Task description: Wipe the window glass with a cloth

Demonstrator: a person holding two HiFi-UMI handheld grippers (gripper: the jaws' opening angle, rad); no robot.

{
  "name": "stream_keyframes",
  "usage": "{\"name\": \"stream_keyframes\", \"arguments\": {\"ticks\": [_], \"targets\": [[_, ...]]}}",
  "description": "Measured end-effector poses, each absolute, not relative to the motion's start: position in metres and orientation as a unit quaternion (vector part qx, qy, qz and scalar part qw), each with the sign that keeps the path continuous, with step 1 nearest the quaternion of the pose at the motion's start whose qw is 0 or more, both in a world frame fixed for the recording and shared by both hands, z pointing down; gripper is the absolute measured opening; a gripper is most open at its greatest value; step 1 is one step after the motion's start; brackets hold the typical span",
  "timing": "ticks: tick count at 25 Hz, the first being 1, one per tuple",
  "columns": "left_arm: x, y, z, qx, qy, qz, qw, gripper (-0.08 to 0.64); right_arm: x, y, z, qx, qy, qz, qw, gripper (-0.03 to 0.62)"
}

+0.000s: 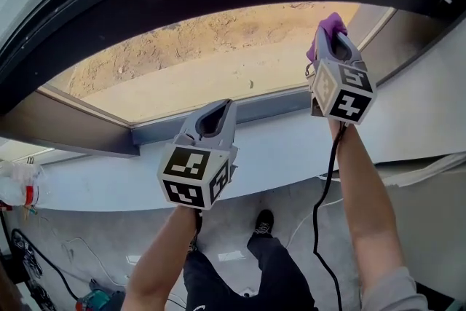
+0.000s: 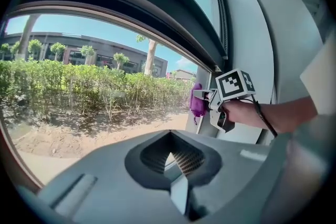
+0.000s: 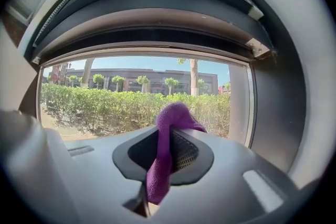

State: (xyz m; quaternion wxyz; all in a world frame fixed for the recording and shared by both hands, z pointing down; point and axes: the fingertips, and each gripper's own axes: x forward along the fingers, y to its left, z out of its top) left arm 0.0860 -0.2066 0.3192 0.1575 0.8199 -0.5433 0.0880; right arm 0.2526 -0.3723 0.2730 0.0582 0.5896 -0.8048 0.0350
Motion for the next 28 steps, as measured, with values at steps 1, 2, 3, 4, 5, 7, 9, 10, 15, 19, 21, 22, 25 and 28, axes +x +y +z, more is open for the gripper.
{"name": "stream_keyframes", "arguments": {"ticks": [1,2,3,4,5,7,9,10,15,19,21,22,25,28], "targets": [[0.075,-0.202,0.319,0.816,-0.549,0.089,0.159,0.0,0.242,-0.369,0.273,0.586,-0.807,0.036,0.059,0.061],[0.064,-0.197,0.32,0.812,-0.554,0.089,0.161,0.0,0.231,-0.365,0.274,0.582,-0.81,0.037,0.06,0.061],[0.054,-0.193,0.321,0.808,-0.559,0.09,0.162,0.0,0.22,-0.362,0.275,0.577,-0.814,0.038,0.06,0.061],[0.043,-0.189,0.322,0.805,-0.564,0.09,0.163,0.0,0.209,-0.358,0.276,0.572,-0.817,0.04,0.06,0.061],[0.033,-0.184,0.323,0.801,-0.568,0.091,0.164,0.0,0.198,-0.353,0.277,0.566,-0.821,0.041,0.06,0.061],[0.014,-0.176,0.323,0.796,-0.576,0.092,0.164,0.0,0.175,-0.343,0.277,0.552,-0.83,0.043,0.059,0.061],[-0.003,-0.166,0.322,0.79,-0.583,0.093,0.164,0.0,0.152,-0.333,0.277,0.54,-0.839,0.045,0.056,0.061],[-0.013,-0.161,0.32,0.788,-0.587,0.093,0.164,0.0,0.141,-0.329,0.276,0.535,-0.842,0.048,0.054,0.061],[-0.059,-0.138,0.317,0.773,-0.606,0.09,0.167,0.0,0.084,-0.304,0.27,0.507,-0.859,0.053,0.053,0.061],[-0.095,-0.12,0.316,0.761,-0.619,0.087,0.171,0.0,0.031,-0.284,0.269,0.481,-0.873,0.059,0.052,0.061],[-0.112,-0.111,0.316,0.755,-0.627,0.087,0.173,0.0,0.008,-0.276,0.27,0.473,-0.877,0.062,0.05,0.061],[-0.121,-0.106,0.316,0.752,-0.63,0.088,0.175,0.0,-0.002,-0.272,0.27,0.469,-0.88,0.062,0.05,0.062],[-0.146,-0.094,0.318,0.741,-0.641,0.091,0.178,0.0,-0.03,-0.263,0.27,0.459,-0.885,0.062,0.05,0.061],[-0.174,-0.08,0.32,0.73,-0.652,0.095,0.182,0.0,-0.061,-0.252,0.271,0.448,-0.89,0.064,0.051,0.061]]}}
